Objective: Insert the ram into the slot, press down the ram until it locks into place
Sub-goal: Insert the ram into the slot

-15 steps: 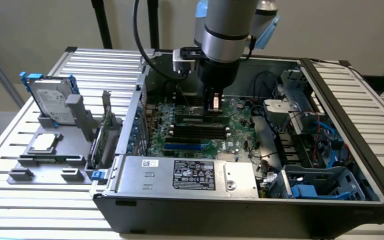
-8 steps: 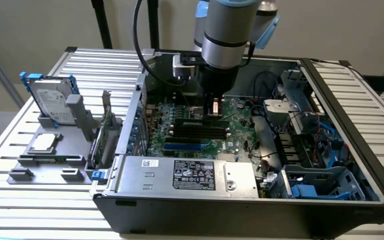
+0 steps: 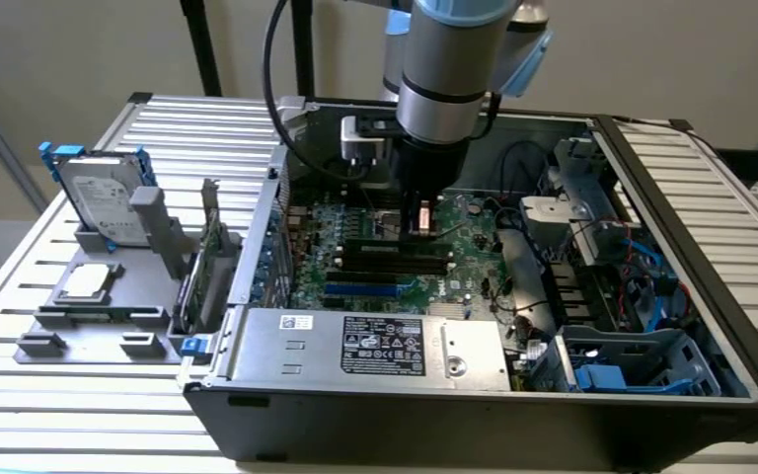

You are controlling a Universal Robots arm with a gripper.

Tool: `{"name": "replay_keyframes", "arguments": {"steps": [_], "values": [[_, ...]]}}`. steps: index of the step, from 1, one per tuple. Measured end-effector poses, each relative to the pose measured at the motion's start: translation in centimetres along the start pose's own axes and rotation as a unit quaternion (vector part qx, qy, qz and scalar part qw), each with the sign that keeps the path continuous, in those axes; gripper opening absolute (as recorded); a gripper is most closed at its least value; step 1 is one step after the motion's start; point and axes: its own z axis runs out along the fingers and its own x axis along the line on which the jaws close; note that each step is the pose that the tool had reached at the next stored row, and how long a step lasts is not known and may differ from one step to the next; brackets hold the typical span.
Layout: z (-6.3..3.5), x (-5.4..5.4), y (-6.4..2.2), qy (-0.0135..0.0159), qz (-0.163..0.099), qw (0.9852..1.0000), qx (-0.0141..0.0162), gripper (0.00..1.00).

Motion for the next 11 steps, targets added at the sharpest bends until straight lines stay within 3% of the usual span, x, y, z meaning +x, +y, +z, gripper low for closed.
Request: {"name": "replay_keyframes", "arguments": {"steps": [11], "values": [[0.39, 0.0, 0.04, 0.0003, 0.0, 1.0, 0.0011, 0.13]]}}
